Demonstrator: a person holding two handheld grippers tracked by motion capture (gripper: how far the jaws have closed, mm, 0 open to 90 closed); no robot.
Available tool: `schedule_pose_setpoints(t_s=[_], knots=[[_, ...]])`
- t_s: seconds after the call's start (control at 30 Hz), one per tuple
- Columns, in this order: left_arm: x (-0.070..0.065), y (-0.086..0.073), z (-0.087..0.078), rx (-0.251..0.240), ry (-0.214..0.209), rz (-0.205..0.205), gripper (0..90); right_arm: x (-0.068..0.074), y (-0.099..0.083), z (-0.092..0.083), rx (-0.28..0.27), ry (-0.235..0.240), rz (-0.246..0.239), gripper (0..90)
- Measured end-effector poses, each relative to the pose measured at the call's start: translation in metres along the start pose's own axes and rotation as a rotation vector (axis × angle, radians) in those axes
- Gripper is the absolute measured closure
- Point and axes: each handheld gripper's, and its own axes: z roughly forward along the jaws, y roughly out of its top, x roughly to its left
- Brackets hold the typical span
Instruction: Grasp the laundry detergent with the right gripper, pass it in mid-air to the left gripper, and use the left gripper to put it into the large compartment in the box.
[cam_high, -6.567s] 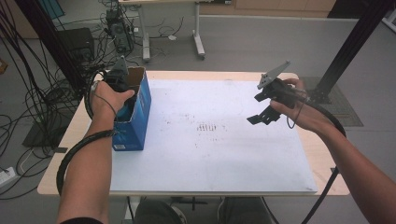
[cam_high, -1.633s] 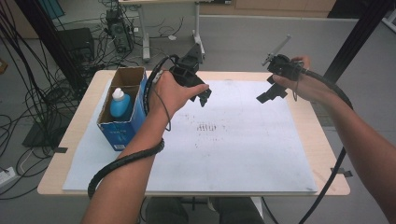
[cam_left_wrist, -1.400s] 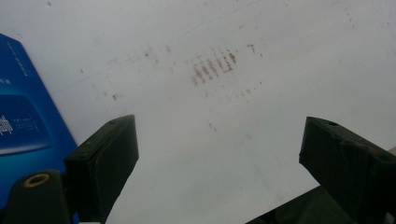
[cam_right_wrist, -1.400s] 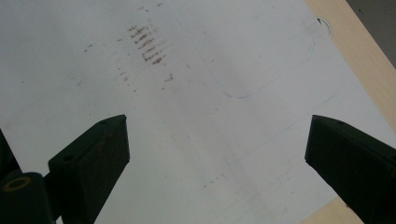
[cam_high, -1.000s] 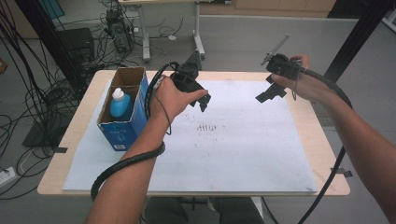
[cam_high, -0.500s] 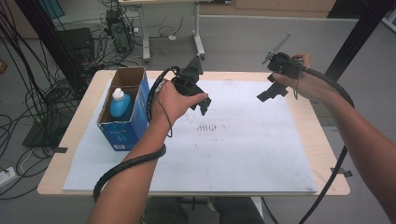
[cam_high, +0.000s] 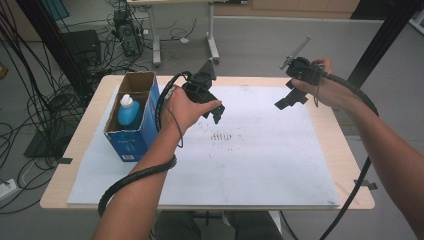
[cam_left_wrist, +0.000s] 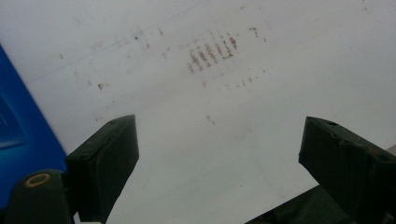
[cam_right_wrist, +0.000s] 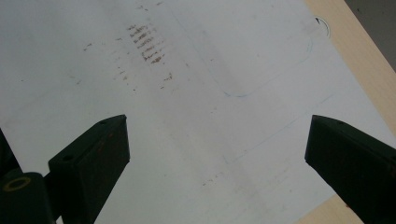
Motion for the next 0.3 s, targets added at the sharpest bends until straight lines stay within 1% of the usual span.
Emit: schedule_pose_setpoints(t_s=[0.27, 0.3], knots=[[0.0001, -0.0003, -0.0011, -0.003, 0.000, 0.002, 12.4, 0.0008, -0.0003, 0.0009, 0.004, 0.004, -0.002, 6.5], [0.0000, -0.0001, -0.0013, -0.002, 0.003, 0.007, 12.4, 0.0008, -0.0003, 0.0010, 0.002, 0.004, -0.004, 6.5]])
